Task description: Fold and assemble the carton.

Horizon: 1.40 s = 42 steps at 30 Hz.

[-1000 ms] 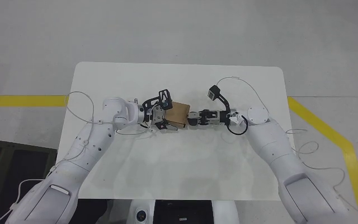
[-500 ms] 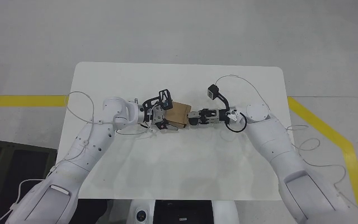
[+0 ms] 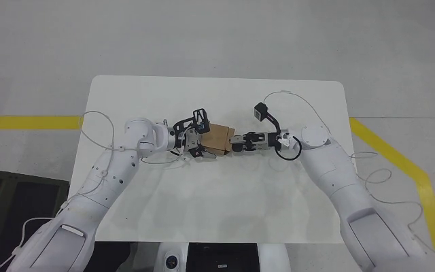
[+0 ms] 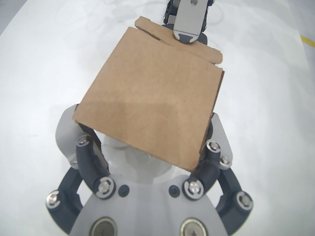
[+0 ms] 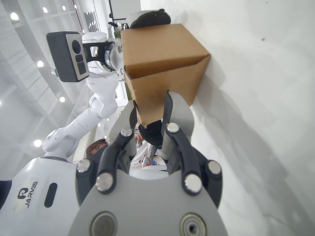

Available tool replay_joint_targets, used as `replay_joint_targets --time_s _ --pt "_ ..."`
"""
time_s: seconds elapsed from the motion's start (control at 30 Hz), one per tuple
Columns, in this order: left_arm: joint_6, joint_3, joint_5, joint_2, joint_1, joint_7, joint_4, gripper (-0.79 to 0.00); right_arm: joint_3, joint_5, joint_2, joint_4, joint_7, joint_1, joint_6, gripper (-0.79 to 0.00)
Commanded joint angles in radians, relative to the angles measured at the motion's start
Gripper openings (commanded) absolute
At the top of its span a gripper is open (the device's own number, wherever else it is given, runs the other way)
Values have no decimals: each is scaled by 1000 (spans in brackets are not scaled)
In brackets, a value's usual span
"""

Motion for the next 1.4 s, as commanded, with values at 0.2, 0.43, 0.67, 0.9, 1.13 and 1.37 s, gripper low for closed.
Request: replay_joint_targets --time_s 0.2,0.43,0.67,0.9,1.13,1.37 --pt "-1 1 0 0 0 -2 -2 0 4 -20 4 -20 -7 -3 16 -606" --pt "-1 3 0 -1 0 -1 -5 0 -6 -36 0 -37 -6 5 31 -634" --pt "1 3 -2 -2 1 1 -8 0 -12 -47 -4 -38 -5 19 37 -650" --pt "0 4 -3 -2 2 0 -10 0 -11 -49 -5 -38 -5 29 33 -628" --pt "1 1 1 -1 3 0 -3 0 2 -45 0 -47 5 19 18 -526" --pt "2 0 1 -1 2 0 -2 0 37 -46 20 -87 15 -10 18 -533"
